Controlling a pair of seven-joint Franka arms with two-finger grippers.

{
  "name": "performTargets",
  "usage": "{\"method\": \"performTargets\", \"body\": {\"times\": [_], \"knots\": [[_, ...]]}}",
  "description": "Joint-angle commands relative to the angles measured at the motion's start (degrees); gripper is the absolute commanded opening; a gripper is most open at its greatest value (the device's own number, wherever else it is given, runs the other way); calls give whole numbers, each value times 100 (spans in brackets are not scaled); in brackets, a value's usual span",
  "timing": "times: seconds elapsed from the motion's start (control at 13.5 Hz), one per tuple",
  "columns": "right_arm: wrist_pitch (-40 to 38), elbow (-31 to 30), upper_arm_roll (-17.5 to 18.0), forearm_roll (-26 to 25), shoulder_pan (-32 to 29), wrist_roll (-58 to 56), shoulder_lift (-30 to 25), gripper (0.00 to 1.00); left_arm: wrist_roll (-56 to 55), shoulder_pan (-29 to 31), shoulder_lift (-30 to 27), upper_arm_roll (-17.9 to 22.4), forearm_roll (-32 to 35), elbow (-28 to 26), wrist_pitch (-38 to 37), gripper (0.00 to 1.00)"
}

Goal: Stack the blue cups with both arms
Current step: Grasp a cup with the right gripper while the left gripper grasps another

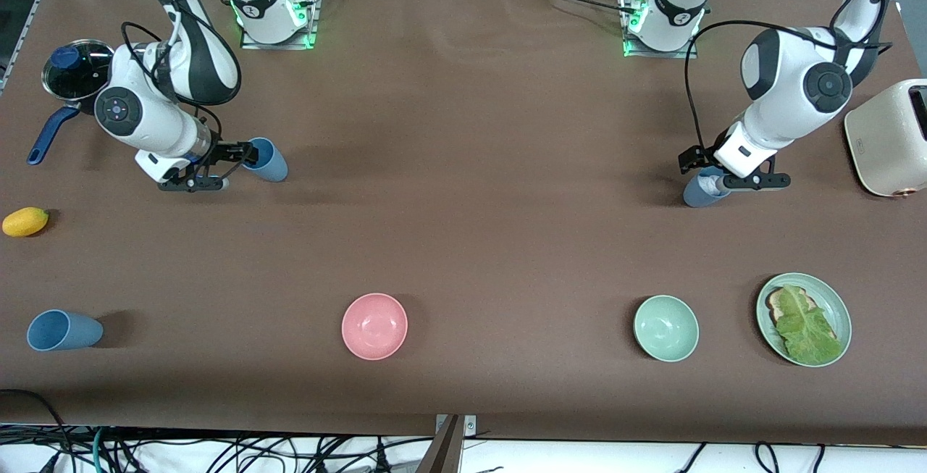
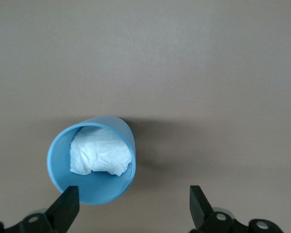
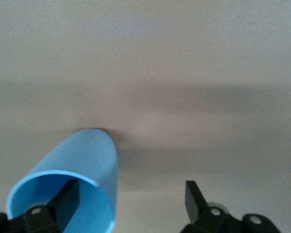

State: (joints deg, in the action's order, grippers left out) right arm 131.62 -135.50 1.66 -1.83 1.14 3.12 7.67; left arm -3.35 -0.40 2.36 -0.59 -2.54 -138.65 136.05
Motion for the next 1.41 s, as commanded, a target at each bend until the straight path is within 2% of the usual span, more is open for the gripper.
{"method": "performTargets", "body": {"times": [0.0, 0.22, 0.3, 0.37, 0.52, 0.59, 1.34], "knots": [[39, -38, 63, 77, -9, 154, -2, 87, -281, -39, 308, -125, 139, 31, 211, 100], [30, -38, 63, 77, -9, 163, -2, 81, -272, -39, 440, -143, 148, 40, 246, 100], [30, -38, 63, 77, -9, 163, 6, 81, -263, -39, 441, -143, 166, 40, 238, 93], [30, -38, 63, 77, -17, 163, 7, 81, -263, -39, 458, -143, 253, 40, 238, 70], [30, -29, 62, 77, -17, 163, 7, 77, -263, -39, 502, -143, 437, 31, 238, 9], [30, -38, 54, 77, -17, 163, 15, 75, -263, -31, 494, -143, 525, 31, 220, 0], [13, -38, 54, 86, -17, 171, 15, 65, -210, -31, 766, -143, 561, 435, 194, 0]]}}
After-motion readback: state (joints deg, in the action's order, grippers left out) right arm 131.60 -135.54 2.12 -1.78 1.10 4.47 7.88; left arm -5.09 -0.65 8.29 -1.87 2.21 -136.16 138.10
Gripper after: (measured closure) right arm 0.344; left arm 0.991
